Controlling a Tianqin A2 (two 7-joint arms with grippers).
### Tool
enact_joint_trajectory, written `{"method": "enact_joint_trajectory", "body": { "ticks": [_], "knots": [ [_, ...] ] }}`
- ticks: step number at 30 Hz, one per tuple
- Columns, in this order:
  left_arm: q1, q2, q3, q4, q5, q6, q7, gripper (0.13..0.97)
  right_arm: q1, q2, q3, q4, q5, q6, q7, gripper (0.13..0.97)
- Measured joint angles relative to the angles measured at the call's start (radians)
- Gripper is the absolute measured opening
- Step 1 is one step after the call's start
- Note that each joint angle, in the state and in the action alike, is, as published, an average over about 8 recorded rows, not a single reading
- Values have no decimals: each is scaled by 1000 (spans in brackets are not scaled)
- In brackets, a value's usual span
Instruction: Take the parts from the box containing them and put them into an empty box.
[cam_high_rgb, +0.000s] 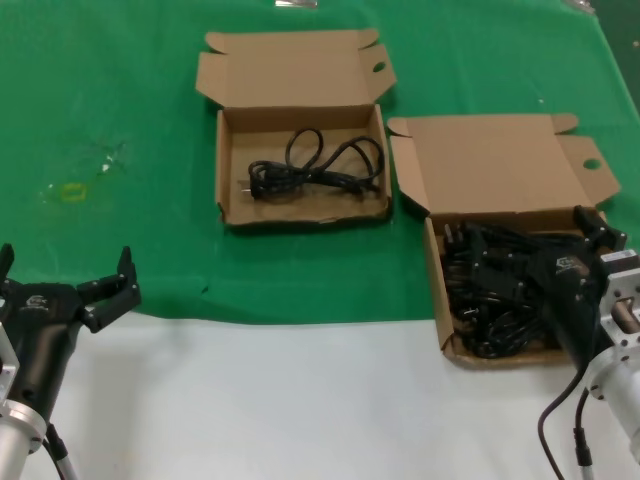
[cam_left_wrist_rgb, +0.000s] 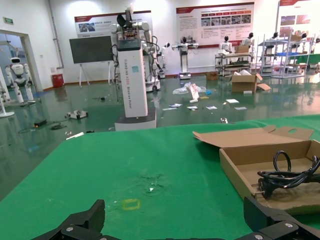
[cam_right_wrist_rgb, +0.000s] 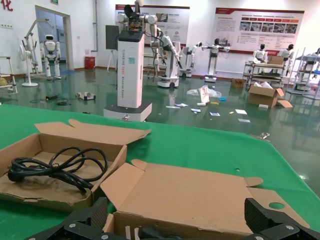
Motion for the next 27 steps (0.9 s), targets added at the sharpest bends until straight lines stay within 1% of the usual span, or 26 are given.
{"method": "enact_joint_trajectory", "body": {
  "ticks": [27],
  "knots": [
    [0,0,0,0,0,0,0,966,0,0,0,0,0,0,0,966]
  ]
}}
